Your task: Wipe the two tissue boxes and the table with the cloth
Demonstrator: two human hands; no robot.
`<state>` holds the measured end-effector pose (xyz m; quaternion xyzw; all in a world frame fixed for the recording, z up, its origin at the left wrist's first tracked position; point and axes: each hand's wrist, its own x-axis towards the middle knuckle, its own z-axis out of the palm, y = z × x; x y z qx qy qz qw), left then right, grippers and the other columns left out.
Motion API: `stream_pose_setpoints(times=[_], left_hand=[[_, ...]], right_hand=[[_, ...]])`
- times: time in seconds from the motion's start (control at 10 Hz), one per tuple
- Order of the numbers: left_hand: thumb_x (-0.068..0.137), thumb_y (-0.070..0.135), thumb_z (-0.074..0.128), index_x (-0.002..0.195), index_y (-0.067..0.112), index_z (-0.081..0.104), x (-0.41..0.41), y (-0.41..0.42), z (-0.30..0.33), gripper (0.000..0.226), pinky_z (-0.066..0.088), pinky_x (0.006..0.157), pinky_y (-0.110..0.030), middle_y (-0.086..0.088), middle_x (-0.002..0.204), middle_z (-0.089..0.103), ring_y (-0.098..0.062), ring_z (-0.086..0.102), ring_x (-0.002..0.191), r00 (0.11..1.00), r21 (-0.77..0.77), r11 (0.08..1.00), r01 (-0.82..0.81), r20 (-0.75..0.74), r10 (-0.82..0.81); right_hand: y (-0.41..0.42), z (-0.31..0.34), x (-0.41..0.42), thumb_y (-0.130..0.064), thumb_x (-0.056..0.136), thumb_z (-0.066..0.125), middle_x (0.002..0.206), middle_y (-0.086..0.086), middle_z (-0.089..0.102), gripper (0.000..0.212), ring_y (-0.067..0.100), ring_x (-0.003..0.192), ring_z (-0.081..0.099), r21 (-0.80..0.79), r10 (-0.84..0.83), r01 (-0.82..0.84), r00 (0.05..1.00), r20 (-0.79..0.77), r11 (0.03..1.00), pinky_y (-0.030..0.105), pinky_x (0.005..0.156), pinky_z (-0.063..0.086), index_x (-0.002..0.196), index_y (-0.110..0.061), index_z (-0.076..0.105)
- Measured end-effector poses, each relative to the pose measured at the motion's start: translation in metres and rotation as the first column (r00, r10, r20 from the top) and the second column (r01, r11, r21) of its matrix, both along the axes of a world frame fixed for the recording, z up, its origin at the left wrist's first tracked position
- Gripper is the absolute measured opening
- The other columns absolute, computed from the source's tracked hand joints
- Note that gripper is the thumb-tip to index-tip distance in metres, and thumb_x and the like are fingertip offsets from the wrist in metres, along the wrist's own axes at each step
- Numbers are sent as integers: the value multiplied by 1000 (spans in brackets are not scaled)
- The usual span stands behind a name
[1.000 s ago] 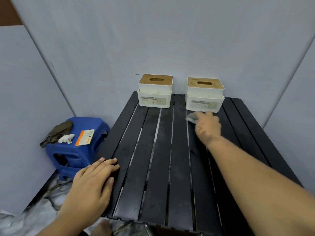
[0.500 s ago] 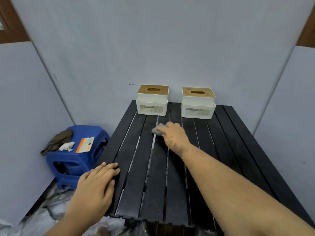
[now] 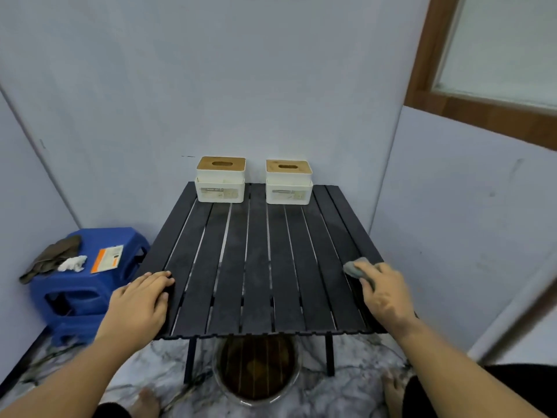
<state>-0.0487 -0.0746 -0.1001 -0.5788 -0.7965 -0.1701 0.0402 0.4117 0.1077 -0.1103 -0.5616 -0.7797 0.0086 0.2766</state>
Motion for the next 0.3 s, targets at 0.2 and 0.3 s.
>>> stream_pose_setpoints(times=[0.2,0.3], left_hand=[[95,13,60,126,23,66,1,2,8,33,41,106,-48,4,144,58,-24,49,136,997,-18,1000,5,82,-4],[91,3,63,125,15,63,8,6,10,36,44,103,-44,-4,138,58,-27,54,126,966,12,1000,-22,260,18]], right_hand=[[-56,13,14,-40,91,63,109,-5,58,40,26,99,52,-123,-95,109,989,117,986,42,83,48,130,-47,56],[-74,26,25,-52,92,59,133,-5,53,49,25,122,45,-182,-111,132,987,120,975,45,98,40,140,-47,49]])
